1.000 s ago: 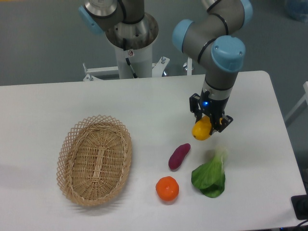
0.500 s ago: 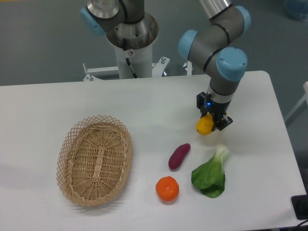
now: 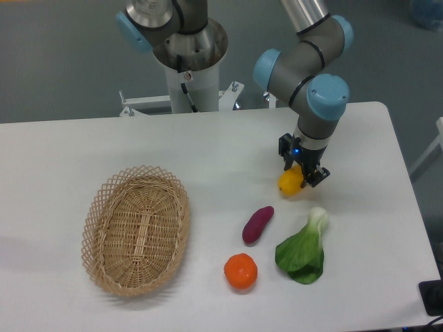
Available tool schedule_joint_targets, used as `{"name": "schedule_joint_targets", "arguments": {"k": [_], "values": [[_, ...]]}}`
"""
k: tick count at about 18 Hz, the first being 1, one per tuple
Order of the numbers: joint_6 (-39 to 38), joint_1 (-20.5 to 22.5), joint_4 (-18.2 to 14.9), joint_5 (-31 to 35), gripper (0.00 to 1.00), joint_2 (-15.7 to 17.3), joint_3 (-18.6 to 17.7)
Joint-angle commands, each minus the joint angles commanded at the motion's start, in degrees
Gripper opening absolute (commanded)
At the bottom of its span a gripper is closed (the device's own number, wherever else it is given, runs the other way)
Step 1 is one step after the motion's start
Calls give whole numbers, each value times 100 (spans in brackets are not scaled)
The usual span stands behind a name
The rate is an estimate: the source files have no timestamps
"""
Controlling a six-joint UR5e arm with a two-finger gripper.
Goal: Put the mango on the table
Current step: 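Lower the yellow mango onto the table and open the gripper, then raise the open gripper up and away from the mango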
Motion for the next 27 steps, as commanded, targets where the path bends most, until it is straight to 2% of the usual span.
{"name": "schedule_joint_targets", "arguments": {"k": [2,6,10,14,18,25,27], "values": [[0,0,9,-9,100,0,9],[-44,0,-17,-17,100,96,210],[-306,-9,-289,-70,100,272,587],[-1018,-149,-1185,-464,100,273,1474],[-1703,-237,-1572,-729,100,272,2178],[-1793,-176,-2706,-668,100,308,3215],[-1775,-150,-2821,-633,100,308,3357]]}}
